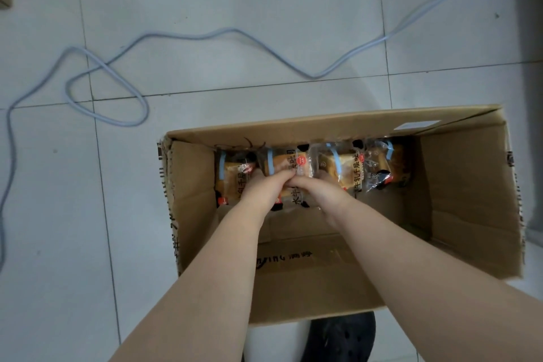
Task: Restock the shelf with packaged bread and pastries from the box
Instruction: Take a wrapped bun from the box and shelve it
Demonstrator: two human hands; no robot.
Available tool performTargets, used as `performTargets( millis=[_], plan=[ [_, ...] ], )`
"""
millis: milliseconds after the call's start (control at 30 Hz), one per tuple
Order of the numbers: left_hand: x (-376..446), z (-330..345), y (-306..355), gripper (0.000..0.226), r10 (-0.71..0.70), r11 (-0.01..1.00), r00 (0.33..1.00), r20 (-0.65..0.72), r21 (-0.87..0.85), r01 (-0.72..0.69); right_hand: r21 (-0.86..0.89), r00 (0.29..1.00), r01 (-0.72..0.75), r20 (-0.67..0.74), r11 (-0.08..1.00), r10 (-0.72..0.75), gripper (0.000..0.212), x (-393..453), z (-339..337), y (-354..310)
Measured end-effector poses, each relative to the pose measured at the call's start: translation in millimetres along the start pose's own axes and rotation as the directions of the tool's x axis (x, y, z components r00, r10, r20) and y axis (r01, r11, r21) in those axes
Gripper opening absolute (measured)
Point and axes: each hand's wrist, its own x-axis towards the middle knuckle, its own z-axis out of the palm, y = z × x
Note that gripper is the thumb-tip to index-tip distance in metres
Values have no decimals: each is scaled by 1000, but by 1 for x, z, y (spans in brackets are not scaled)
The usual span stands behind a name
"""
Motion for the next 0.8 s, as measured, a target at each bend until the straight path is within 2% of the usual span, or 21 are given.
performTargets(
  millis=[100,233,333,433,533,600,633,700,733,800],
  plan=[
    [-15,0,-4,55,42,997,999,-10,58,-41,84,1000,12,15,996,-14,41,-25,-6,3],
    [-64,-5,-4,60,36,989,999,-5,147,-35,170,999,-28,47,985,21,37,-79,-5,10],
    [-122,-9,8,64,36,994,999,-3,103,-35,253,998,-50,51,966,38,46,-131,-5,6],
    [-188,-13,29,67,101,993,995,8,54,-101,296,998,-19,57,955,2,79,-195,-14,-20],
    [-262,-17,65,49,208,978,978,3,25,-208,356,998,46,29,933,-60,72,-267,-35,-61],
    [-317,-23,96,38,289,957,957,1,24,-289,380,994,87,25,921,-104,81,-316,-53,-89],
    [-347,-26,112,35,336,941,942,12,29,-336,388,988,127,34,913,-152,77,-344,-63,-105],
    [-417,-33,146,32,434,899,900,49,45,-436,390,964,208,73,897,-255,58,-409,-82,-137],
    [-454,-34,162,32,481,873,875,60,61,-484,374,956,244,63,895,-287,59,-445,-94,-152],
    [-529,-37,195,35,585,804,808,68,86,-589,304,923,372,-21,877,-384,96,-517,-116,-183]
  ],
)
